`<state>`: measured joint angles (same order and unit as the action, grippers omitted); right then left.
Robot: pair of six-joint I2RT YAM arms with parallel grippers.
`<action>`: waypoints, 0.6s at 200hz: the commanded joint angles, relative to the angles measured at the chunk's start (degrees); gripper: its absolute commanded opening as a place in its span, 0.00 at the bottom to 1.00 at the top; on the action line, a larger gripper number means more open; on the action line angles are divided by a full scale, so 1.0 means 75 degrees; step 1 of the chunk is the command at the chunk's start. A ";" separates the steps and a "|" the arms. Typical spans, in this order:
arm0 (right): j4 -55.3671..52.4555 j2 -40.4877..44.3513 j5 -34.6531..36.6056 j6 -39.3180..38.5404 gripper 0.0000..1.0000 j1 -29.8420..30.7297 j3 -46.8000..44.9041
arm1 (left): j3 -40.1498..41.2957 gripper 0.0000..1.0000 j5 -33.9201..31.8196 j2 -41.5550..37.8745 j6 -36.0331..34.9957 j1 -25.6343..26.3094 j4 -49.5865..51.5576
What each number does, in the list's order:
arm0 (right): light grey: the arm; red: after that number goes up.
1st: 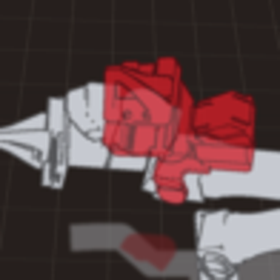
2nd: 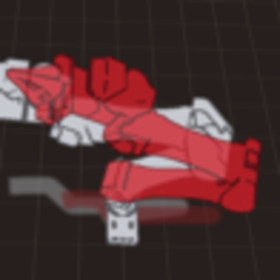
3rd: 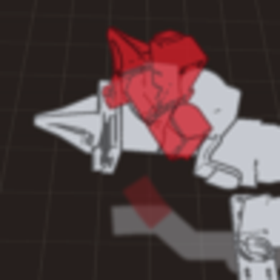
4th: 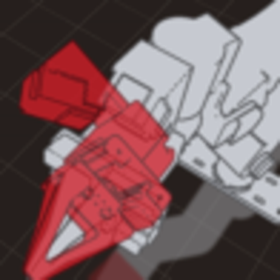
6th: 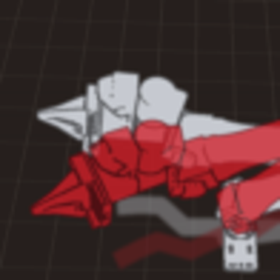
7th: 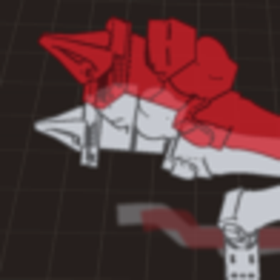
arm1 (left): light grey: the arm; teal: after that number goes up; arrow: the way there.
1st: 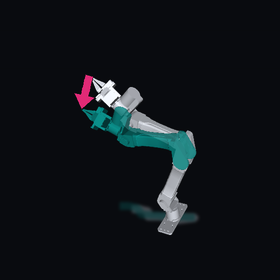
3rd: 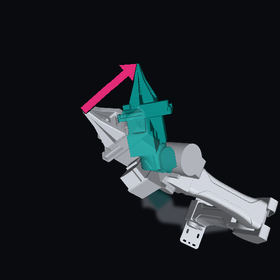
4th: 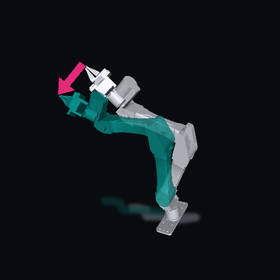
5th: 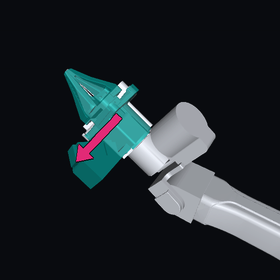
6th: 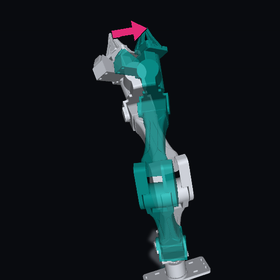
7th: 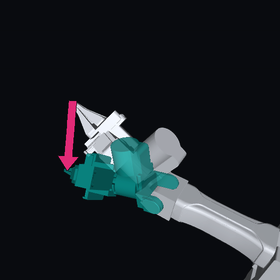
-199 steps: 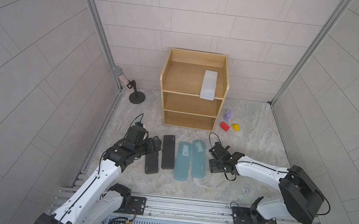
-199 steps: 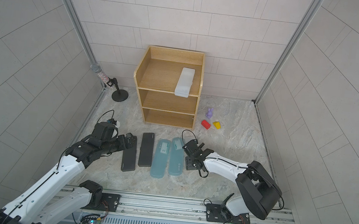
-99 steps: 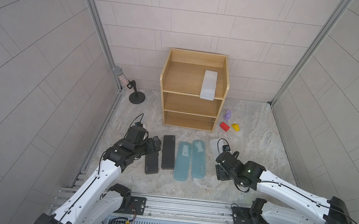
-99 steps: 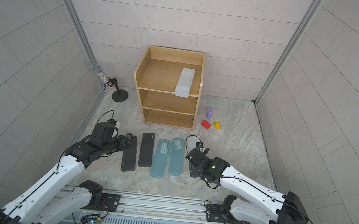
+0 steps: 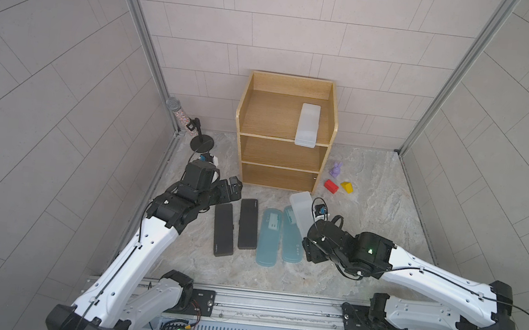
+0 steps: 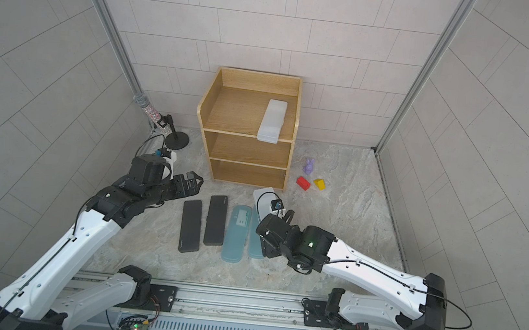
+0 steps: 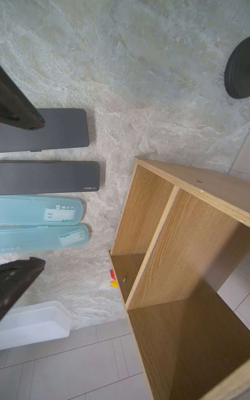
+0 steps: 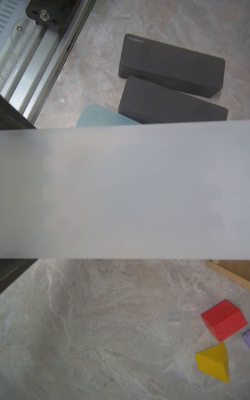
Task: Place the pencil cases on the shelf according to color
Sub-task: Place the pencil case on the shelf.
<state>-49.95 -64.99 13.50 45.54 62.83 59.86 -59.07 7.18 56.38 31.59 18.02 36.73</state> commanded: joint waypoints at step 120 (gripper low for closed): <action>-0.0198 -0.1609 0.0190 -0.1045 0.40 -0.0481 0.4089 | -0.0647 1.00 0.0669 0.1258 -0.0663 -0.1506 -0.0804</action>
<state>-51.33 -74.91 15.03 40.23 61.23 85.10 -64.25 8.86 65.39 27.35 8.34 32.80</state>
